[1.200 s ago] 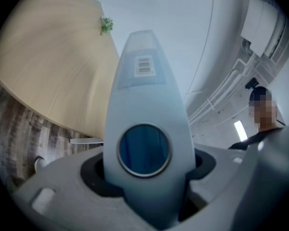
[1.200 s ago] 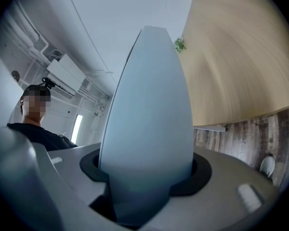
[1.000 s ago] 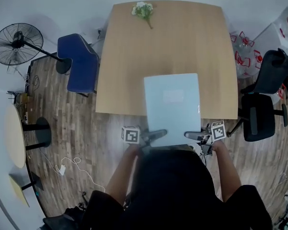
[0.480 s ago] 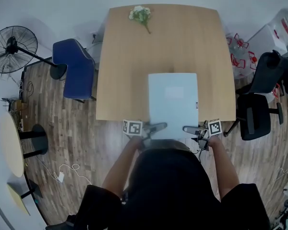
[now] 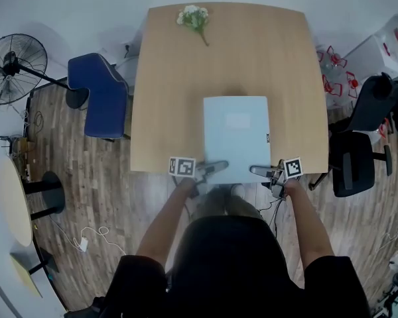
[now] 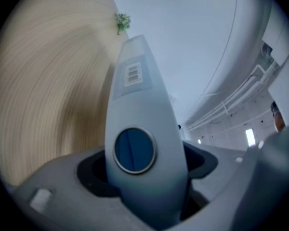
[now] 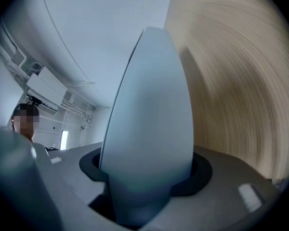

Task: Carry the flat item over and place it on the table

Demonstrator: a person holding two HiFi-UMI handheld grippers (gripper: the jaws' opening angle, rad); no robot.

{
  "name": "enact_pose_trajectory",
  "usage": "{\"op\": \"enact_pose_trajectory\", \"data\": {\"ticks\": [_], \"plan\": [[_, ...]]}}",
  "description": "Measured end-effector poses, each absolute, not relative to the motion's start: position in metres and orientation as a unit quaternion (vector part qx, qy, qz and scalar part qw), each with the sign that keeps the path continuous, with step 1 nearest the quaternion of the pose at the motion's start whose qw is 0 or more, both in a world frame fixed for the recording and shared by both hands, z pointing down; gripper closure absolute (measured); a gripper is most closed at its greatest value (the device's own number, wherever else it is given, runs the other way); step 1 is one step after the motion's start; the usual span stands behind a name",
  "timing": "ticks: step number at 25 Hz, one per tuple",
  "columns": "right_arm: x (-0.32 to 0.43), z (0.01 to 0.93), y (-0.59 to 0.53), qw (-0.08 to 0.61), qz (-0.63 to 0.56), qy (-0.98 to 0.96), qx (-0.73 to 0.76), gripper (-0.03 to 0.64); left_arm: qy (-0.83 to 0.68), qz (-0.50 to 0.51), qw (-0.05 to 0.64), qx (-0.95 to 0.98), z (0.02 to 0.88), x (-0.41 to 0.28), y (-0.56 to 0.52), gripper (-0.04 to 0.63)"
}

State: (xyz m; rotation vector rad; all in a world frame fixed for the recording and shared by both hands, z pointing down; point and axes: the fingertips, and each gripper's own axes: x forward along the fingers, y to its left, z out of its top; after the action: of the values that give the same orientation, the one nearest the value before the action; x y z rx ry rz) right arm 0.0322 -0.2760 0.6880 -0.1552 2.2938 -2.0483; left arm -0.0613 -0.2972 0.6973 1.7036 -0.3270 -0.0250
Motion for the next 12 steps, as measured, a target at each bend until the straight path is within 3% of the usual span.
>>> {"op": "enact_pose_trajectory", "data": {"ticks": [12], "plan": [[0.033,0.74,-0.324,0.01,-0.689,0.721,-0.068,0.313,-0.172,0.01,0.689,0.704,0.758,-0.065,-0.342,0.207]]}}
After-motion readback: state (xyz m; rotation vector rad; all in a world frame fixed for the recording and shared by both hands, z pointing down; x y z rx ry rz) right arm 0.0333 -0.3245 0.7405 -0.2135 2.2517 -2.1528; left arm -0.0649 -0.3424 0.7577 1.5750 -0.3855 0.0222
